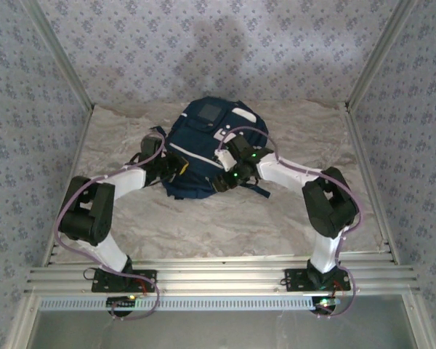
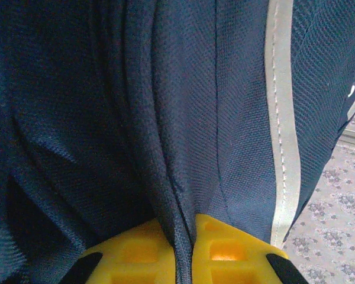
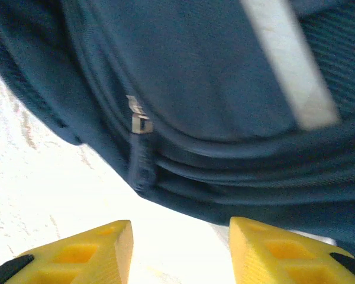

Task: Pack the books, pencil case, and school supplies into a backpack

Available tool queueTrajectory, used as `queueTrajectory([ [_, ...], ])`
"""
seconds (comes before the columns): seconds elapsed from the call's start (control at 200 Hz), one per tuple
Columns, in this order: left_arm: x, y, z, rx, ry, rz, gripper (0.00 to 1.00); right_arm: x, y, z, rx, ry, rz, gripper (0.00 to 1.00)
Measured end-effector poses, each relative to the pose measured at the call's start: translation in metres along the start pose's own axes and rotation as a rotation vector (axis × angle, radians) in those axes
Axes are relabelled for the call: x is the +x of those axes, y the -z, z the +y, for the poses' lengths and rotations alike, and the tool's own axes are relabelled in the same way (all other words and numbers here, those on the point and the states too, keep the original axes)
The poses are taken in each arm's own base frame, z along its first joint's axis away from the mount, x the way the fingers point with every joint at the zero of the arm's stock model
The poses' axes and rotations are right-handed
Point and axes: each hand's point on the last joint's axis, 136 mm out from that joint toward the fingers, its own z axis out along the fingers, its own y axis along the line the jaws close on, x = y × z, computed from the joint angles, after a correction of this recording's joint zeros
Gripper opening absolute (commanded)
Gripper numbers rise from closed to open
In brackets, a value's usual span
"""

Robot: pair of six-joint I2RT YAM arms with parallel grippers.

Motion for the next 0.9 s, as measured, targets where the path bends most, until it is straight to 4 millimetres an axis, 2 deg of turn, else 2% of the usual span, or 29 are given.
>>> queueTrajectory([
  [0.155,0.001,0.000,0.000,0.000,0.004,0.001,0.03,-0.014,-0.007,0.018,0.016,0.010,-0.062,0.49],
  [0.265,0.001,0.000,0.000,0.000,0.007,-0.001,0.02,-0.019,-0.014,0.014,0.040,-0.018,-0.083,0.47],
  [0.475,0.000,0.000,0.000,0.001,0.024,-0.004,0.01,-0.013,-0.034,0.008,0.068,-0.070,-0.060,0.42],
  [0.545,-0.001,-0.001,0.000,0.001,0.030,-0.009,0.01,-0.012,-0.038,0.006,0.072,-0.085,-0.061,0.37],
  [0.625,-0.002,0.000,-0.001,0.002,0.032,-0.019,0.00,-0.013,-0.042,0.004,0.076,-0.094,-0.062,0.17],
  [0.675,-0.004,0.001,-0.001,0.003,0.034,-0.027,0.00,-0.013,-0.044,0.001,0.088,-0.109,-0.063,0.10],
  [0.82,-0.005,0.001,-0.002,0.005,0.035,-0.035,0.00,-0.013,-0.044,0.001,0.098,-0.093,-0.065,0.01],
  [0.904,-0.005,0.001,-0.002,0.005,0.035,-0.034,0.00,-0.014,-0.040,-0.001,0.100,-0.085,-0.071,0.00],
])
